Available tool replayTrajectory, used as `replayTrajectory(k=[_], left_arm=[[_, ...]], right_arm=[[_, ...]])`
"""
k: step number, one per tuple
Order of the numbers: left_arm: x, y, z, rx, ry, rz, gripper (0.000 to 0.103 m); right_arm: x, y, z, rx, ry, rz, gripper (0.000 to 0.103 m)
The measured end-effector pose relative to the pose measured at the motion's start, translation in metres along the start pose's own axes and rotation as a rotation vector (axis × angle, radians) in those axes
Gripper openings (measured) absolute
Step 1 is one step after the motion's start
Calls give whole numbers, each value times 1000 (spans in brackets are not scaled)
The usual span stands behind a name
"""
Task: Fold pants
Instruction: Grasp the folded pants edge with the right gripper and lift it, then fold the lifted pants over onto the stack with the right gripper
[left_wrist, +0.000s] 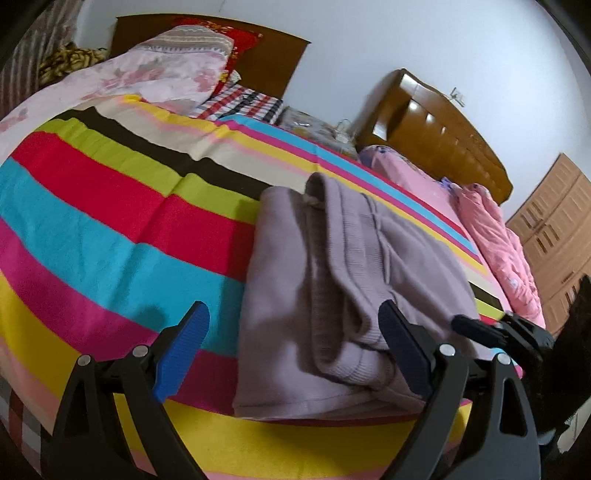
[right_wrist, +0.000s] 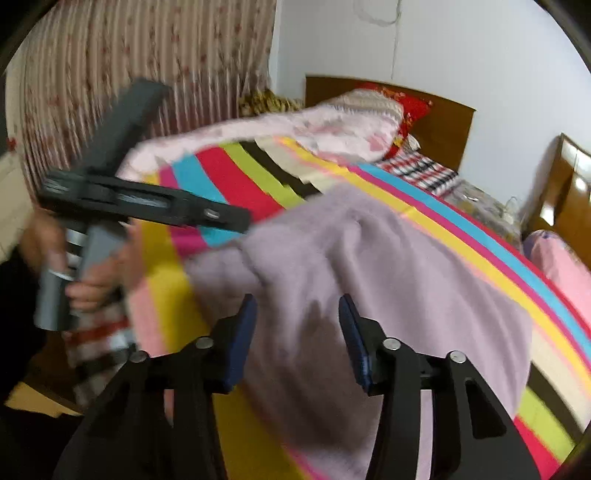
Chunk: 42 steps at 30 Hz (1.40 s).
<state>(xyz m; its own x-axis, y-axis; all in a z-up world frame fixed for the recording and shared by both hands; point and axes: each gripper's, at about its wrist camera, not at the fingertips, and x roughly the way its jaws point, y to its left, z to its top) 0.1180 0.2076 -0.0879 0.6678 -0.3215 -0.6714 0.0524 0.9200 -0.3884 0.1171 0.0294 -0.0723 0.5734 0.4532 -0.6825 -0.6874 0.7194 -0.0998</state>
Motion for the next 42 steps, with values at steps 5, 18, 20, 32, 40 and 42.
replayTrajectory(k=[5, 18, 20, 32, 40, 42], left_arm=[[-3, -3, -7, 24, 5, 2, 93], [-18, 17, 1, -49, -62, 8, 93], [-16, 11, 0, -25, -50, 18, 93], [-25, -8, 4, 12, -13, -84, 93], [-9, -17, 21, -94, 135, -352, 99], [8, -19, 29, -124, 198, -437, 100]], right_arm=[[32, 8, -1, -20, 51, 11, 34], [23, 38, -23, -49, 28, 90, 13], [19, 32, -22, -2, 22, 110, 17], [14, 43, -33, -165, -19, -41, 22], [-18, 4, -18, 19, -154, 68, 17], [-20, 7, -20, 14, -160, 64, 17]])
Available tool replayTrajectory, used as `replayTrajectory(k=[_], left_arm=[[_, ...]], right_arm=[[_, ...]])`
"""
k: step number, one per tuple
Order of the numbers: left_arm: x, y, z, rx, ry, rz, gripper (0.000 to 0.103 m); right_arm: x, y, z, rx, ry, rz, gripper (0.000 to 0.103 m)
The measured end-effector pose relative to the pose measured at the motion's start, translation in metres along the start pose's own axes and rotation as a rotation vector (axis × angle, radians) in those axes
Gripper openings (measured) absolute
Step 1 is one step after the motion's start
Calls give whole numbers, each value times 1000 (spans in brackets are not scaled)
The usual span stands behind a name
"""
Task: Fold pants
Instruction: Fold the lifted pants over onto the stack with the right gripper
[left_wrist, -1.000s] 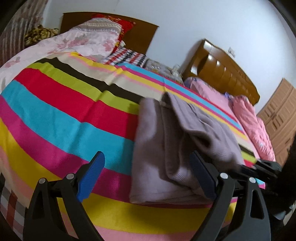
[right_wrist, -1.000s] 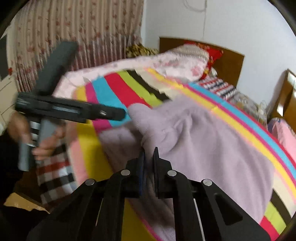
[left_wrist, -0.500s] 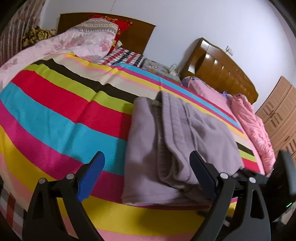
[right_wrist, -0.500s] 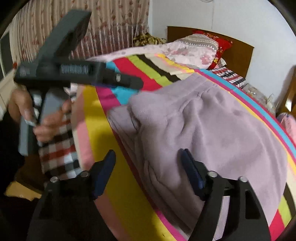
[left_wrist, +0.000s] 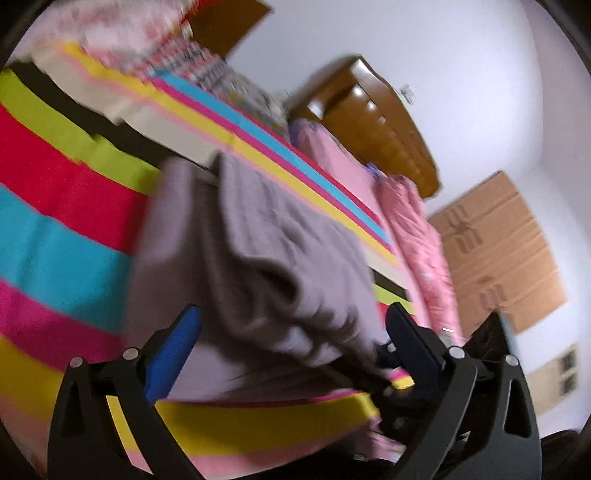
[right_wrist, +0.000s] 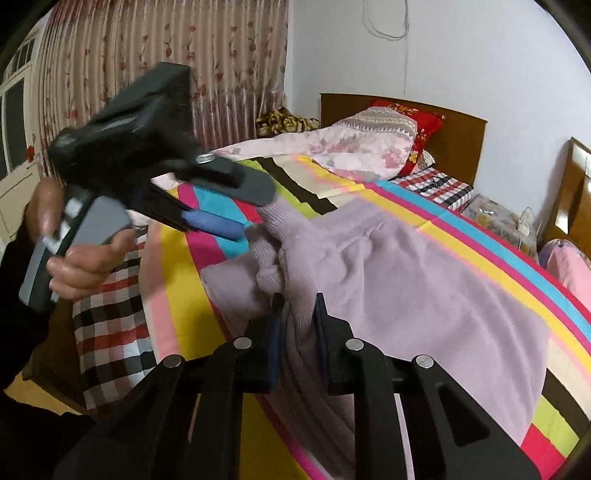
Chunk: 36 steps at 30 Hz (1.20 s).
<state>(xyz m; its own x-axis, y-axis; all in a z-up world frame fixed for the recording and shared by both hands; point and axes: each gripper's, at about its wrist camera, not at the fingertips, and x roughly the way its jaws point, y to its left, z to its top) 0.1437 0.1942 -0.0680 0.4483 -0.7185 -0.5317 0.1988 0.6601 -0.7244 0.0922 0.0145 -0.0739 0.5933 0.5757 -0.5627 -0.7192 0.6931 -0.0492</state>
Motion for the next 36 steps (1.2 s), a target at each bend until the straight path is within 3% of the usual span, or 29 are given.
replayTrajectory(k=[5, 7, 8, 9, 10, 11, 15, 17, 19, 22, 26, 32, 36], left_arm=[[51, 24, 28, -132, 126, -99, 99], [67, 28, 32, -140, 133, -36, 79], [70, 28, 33, -127, 132, 14, 50], [72, 28, 31, -111, 132, 83, 38], [71, 29, 29, -105, 119, 86, 36], [69, 32, 26, -101, 103, 70, 33], [67, 34, 20, -84, 74, 56, 32], [67, 33, 21, -75, 71, 65, 32], [68, 30, 22, -68, 67, 73, 32], [68, 27, 25, -73, 70, 69, 32], [67, 23, 25, -63, 71, 91, 32], [69, 4, 31, -26, 70, 158, 31], [70, 8, 31, -43, 66, 145, 30]], right_arm=[[4, 7, -2, 6, -3, -12, 18], [8, 15, -7, -9, 30, -24, 25], [7, 18, -7, -18, 39, -27, 30], [1, 20, -8, -20, 41, -33, 50], [-9, 19, -10, -11, 23, -34, 76], [-22, 16, -12, 8, -11, -38, 84], [-90, -30, -36, 227, -108, -169, 86], [-115, -53, -58, 338, -99, -237, 88], [-130, -65, -87, 394, -25, -322, 88], [-128, -61, -112, 421, 68, -382, 88], [-105, -65, -125, 448, 112, -483, 85], [-98, -57, -119, 395, 96, -444, 85], [-93, -54, -126, 364, 140, -535, 85]])
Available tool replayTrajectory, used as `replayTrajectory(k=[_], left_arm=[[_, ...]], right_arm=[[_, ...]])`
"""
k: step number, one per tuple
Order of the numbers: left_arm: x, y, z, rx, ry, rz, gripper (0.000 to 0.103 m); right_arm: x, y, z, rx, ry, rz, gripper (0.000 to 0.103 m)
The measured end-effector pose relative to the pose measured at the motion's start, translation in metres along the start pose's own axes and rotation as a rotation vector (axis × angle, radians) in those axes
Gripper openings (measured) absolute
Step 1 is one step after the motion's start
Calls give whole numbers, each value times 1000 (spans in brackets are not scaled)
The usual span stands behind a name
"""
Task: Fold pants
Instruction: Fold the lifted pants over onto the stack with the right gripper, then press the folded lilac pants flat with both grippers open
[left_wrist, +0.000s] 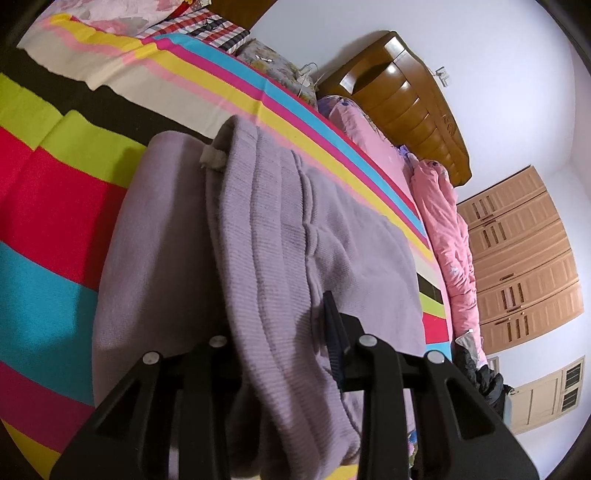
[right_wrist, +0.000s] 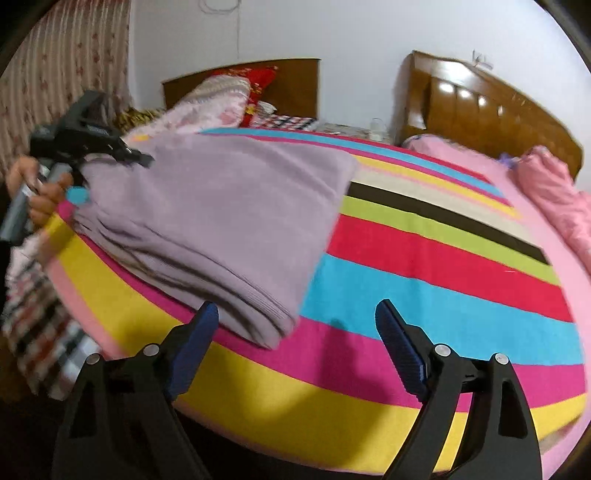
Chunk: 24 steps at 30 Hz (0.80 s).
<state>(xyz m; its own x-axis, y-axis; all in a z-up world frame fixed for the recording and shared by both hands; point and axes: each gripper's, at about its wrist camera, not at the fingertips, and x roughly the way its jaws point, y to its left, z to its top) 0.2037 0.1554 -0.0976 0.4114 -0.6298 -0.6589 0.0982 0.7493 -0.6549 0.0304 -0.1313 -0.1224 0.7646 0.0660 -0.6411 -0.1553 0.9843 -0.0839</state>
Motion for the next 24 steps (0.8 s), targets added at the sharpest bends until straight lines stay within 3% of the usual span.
replayTrajectory(k=[7, 10, 12, 14, 16, 17, 19, 22, 24], left_arm=[[-21, -7, -2, 9, -28, -36, 21], [-59, -30, 2, 50, -81, -136, 21], [-81, -36, 3, 108, -114, -136, 21], [-79, -20, 3, 108, -109, -66, 21], [-51, 18, 0, 70, -55, 77, 21], [-40, 37, -4, 43, -27, 84, 22], [-43, 59, -10, -11, -64, -67, 23], [-50, 48, -14, 69, -90, -9, 41], [-62, 31, -15, 109, -113, 68, 70]], right_arm=[[15, 11, 7, -62, -39, -102, 81], [-10, 4, 20, -57, -134, -182, 81], [-23, 1, 24, -43, -166, -160, 81], [-11, 5, 19, -67, -126, -141, 84], [21, 8, 2, -72, -22, -112, 84], [19, 1, -3, -5, -57, -83, 86], [20, -8, -1, 46, -16, -42, 86], [14, -2, 3, -34, 6, -42, 86], [3, -2, 6, -76, 40, 72, 86]])
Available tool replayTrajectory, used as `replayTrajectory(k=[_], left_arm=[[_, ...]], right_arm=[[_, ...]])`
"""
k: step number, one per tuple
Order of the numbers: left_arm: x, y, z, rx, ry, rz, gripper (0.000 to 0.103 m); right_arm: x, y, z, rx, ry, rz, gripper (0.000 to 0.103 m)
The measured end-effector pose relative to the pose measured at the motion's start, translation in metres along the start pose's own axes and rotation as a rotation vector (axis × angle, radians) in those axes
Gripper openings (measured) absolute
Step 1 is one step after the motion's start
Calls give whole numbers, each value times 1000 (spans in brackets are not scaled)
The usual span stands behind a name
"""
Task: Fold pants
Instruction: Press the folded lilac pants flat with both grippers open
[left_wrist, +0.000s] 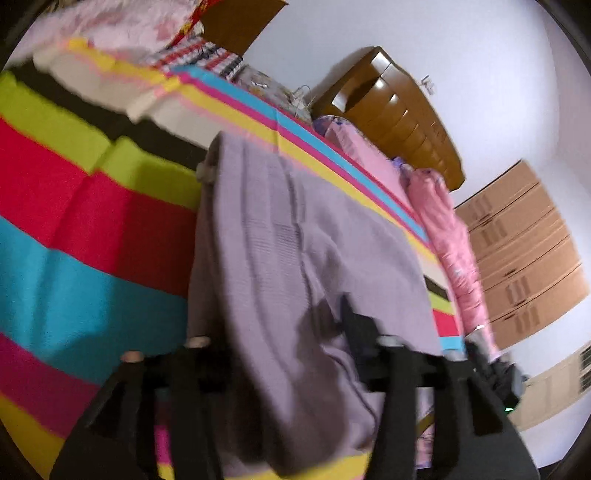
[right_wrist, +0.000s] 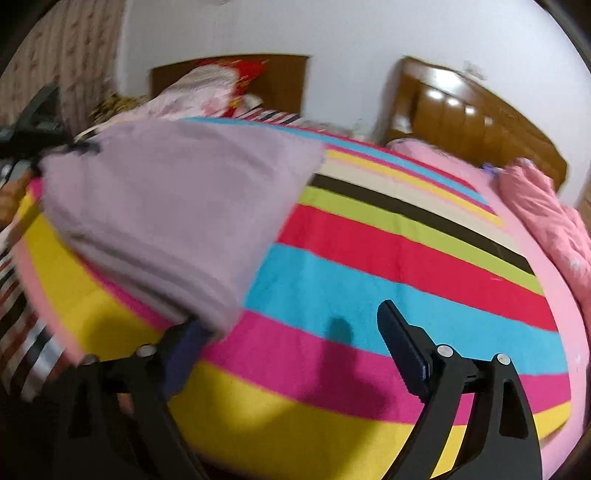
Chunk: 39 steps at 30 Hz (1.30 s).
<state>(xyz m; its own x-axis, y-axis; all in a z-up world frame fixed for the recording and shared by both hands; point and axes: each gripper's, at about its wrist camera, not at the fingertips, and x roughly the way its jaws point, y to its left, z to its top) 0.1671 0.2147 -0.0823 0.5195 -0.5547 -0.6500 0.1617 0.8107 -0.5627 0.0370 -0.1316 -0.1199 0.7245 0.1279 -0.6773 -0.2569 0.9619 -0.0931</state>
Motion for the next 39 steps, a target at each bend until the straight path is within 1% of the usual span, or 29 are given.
replayTrajectory(k=[1, 2, 3, 4, 5, 6, 8, 9, 11, 14, 15, 16, 17, 18, 19, 20, 22, 23, 24, 25, 26, 29, 30, 32, 34, 35, 37, 38, 39], left_arm=[[-14, -10, 1, 27, -52, 74, 76], [-30, -21, 0, 57, -120, 150, 82], [-50, -36, -2, 107, -207, 222, 87], [-64, -52, -4, 159, -267, 231, 90], [-72, -68, -5, 205, -294, 198, 93], [-72, -81, -6, 239, -299, 166, 94], [-58, -103, -8, 300, -275, 148, 94], [-40, -116, -14, 368, -236, 174, 94], [-8, -125, -29, 430, -185, 229, 93], [22, -117, -47, 436, -86, 214, 92], [33, -106, -55, 425, -45, 244, 92], [39, -99, -61, 424, -27, 269, 91], [42, -96, -65, 433, -25, 274, 90], [44, -93, -69, 457, -24, 276, 90], [43, -91, -70, 466, -17, 280, 90], [43, -92, -69, 467, -12, 285, 90], [45, -90, -68, 458, -4, 296, 90], [46, -90, -67, 459, -3, 300, 90], [48, -90, -69, 467, -3, 308, 90], [48, -91, -70, 474, -5, 314, 90], [49, -92, -71, 478, -7, 318, 90], [45, -98, -70, 485, -9, 325, 91], [45, -98, -70, 484, -11, 327, 91], [44, -98, -71, 483, -16, 330, 91], [45, -99, -72, 489, -19, 343, 92], [46, -99, -72, 491, -19, 348, 92], [48, -100, -72, 492, -23, 359, 94], [49, -100, -72, 494, -26, 365, 95], [50, -101, -72, 497, -28, 369, 96]], right_arm=[[-10, -1, 1, -17, -10, 60, 86], [-22, -3, 4, -25, -36, 99, 86], [-29, -5, 8, -18, -57, 132, 86], [-34, -10, 15, -2, -77, 163, 86], [-37, -15, 25, 19, -104, 197, 87], [-38, -17, 37, 37, -138, 234, 87], [-24, -24, 72, 61, -189, 295, 88], [-13, -27, 87, 68, -195, 335, 88], [15, -30, 114, 83, -177, 428, 88], [80, -29, 158, 142, -46, 591, 88], [93, -27, 166, 144, -17, 617, 88], [109, -24, 174, 131, 27, 628, 88], [125, -21, 181, 100, 73, 601, 88], [148, -21, 188, 63, 140, 517, 88], [164, -24, 193, 61, 183, 445, 88], [176, -32, 195, 80, 202, 385, 88], [180, -60, 205, 174, 149, 312, 87], [173, -73, 209, 236, 112, 226, 88], [166, -75, 207, 268, 87, 197, 88], [159, -76, 205, 286, 63, 216, 88], [148, -70, 202, 281, 45, 270, 88], [126, -45, 188, 173, 65, 334, 88], [114, -34, 174, 136, 74, 361, 88], [89, -21, 147, 114, 62, 379, 88], [68, -6, 125, 94, 46, 364, 88], [55, 3, 109, 60, 30, 339, 88], [44, 23, 84, -7, 23, 259, 88], [41, 32, 73, -51, 41, 216, 89], [38, 40, 56, -116, 30, 144, 89]])
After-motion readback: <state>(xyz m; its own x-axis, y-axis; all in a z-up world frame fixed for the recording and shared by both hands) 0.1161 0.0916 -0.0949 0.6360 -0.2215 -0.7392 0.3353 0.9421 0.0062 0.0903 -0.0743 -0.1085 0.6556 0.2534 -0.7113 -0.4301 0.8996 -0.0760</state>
